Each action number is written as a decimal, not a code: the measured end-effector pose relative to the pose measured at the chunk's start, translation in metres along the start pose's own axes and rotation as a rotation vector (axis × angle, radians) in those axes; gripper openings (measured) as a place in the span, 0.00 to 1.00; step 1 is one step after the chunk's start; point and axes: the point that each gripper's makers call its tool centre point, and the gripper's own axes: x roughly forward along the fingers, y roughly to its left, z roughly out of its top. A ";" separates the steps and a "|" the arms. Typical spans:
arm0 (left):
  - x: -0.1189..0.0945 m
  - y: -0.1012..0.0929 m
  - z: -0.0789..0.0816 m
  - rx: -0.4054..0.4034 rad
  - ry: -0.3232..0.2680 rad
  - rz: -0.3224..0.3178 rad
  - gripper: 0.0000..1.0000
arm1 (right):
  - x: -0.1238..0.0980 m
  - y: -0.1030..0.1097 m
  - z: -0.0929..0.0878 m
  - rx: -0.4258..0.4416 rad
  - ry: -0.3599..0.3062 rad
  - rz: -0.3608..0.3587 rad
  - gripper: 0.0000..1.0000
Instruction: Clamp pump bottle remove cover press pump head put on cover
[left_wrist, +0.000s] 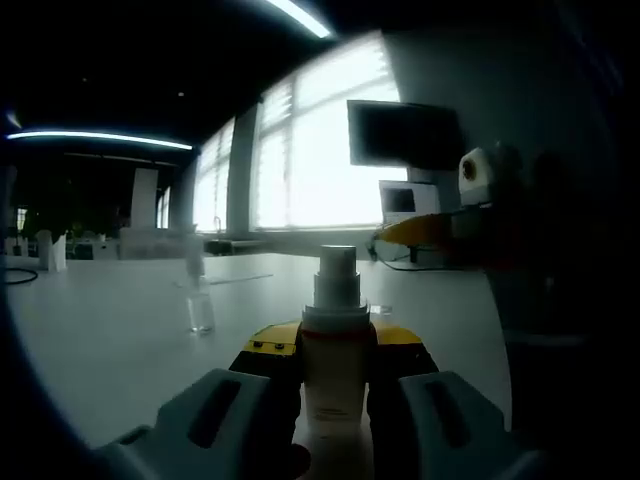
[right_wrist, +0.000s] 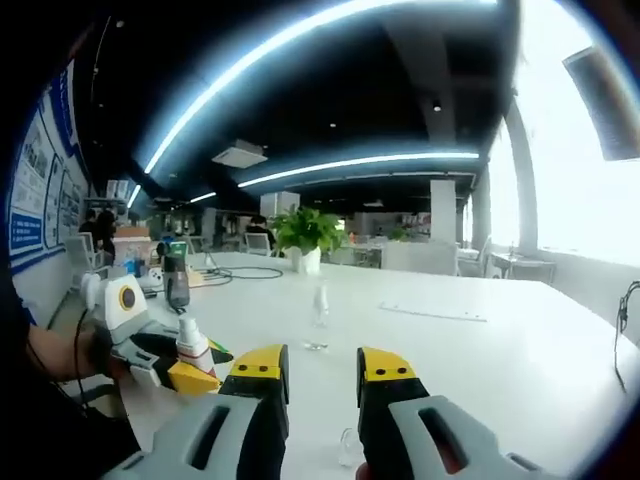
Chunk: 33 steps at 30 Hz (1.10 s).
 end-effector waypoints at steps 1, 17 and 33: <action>0.000 0.000 0.000 0.001 0.000 0.001 0.15 | -0.001 -0.002 -0.001 0.026 0.001 -0.001 0.22; -0.001 0.002 0.000 0.006 0.000 0.006 0.15 | -0.005 -0.020 -0.035 0.064 0.087 -0.095 0.21; 0.000 0.000 0.000 0.001 -0.001 0.004 0.15 | 0.002 -0.029 -0.078 0.040 0.157 -0.150 0.21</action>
